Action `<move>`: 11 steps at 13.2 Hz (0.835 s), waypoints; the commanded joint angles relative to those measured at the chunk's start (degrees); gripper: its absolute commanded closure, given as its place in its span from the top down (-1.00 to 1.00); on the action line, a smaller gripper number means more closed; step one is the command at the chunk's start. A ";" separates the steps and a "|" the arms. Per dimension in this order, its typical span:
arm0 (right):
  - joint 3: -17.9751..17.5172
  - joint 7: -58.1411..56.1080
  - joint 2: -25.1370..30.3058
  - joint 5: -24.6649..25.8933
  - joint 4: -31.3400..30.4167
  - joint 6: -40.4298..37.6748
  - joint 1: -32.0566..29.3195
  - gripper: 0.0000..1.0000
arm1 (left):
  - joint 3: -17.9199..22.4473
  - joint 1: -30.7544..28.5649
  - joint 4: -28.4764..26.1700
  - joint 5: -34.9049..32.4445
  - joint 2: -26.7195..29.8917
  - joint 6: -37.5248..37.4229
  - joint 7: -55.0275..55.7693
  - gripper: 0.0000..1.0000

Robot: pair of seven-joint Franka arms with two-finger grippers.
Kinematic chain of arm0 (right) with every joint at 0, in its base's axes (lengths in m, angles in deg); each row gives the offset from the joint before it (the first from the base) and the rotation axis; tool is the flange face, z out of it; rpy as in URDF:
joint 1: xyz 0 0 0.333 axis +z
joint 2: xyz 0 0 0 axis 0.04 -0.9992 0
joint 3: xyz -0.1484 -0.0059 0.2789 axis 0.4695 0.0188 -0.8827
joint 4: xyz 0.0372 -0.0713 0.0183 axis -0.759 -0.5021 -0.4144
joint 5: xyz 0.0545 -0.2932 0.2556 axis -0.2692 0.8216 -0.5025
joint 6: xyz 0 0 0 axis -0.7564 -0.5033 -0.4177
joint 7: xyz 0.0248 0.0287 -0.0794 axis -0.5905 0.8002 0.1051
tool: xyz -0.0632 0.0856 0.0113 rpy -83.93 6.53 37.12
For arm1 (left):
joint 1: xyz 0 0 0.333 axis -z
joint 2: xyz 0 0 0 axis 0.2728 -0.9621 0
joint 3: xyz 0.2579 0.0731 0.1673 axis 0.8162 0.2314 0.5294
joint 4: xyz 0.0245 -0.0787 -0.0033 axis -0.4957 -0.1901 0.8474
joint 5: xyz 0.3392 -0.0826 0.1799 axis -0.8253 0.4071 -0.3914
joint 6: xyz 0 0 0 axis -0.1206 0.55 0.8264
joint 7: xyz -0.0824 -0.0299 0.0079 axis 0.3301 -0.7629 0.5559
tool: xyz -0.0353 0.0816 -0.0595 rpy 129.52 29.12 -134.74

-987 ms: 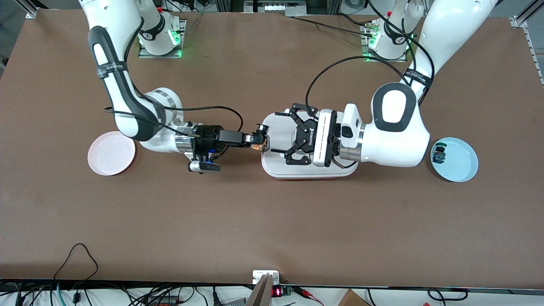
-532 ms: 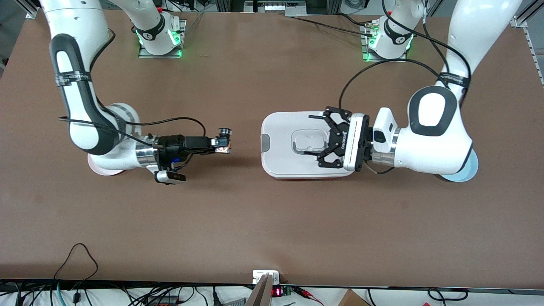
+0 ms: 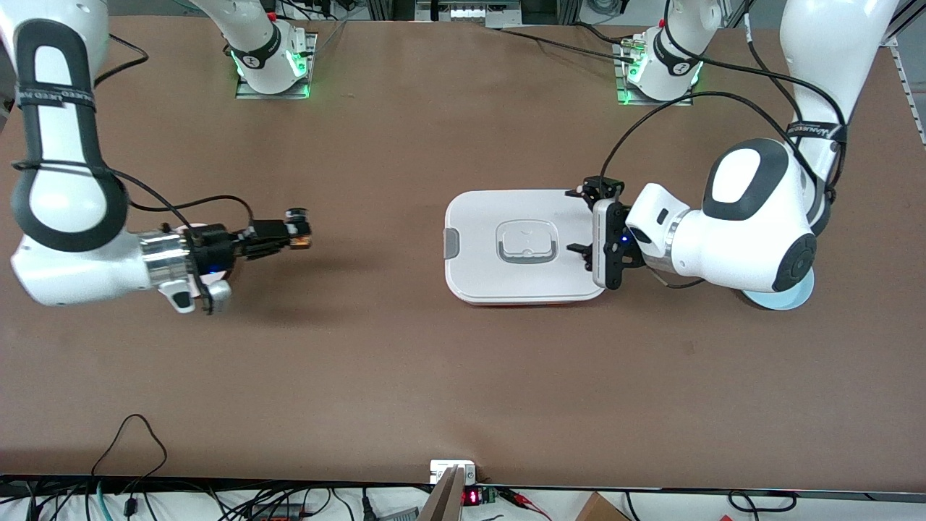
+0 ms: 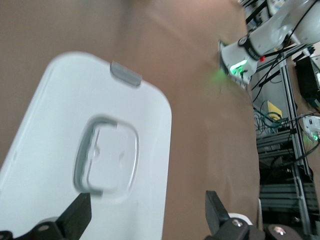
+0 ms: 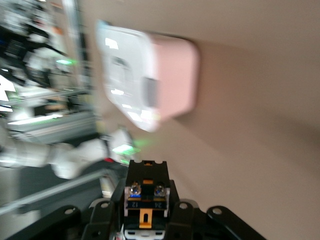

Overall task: Transfer orange switch to right arm and place
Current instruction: 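Open the left gripper while the right gripper pulls the switch away, then move the switch over the pink plate while the left gripper withdraws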

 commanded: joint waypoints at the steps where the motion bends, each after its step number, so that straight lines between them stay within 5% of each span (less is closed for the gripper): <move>1: -0.64 1.28 3.18 13.74 1.21 -0.60 -0.76 -1.00 | 0.06 -0.42 3.98 -8.41 1.30 -7.81 10.04 1.00; 5: -0.03 2.76 10.20 36.07 -2.98 7.55 2.48 -1.00 | -0.02 -0.42 12.24 -25.01 1.39 -18.11 16.67 1.00; 8: 0.94 7.51 15.39 45.05 -12.37 17.82 3.36 -1.00 | -0.03 0.45 12.70 -35.59 6.39 -18.48 28.30 1.00; 10: 4.18 8.83 18.47 47.10 -23.00 29.23 5.20 -1.00 | 0.41 -0.24 12.97 -36.84 7.18 -18.66 32.57 1.00; 11: 5.85 8.84 18.92 47.19 -27.49 34.86 5.65 -1.00 | 4.16 0.62 10.61 -34.84 9.97 -17.27 33.27 1.00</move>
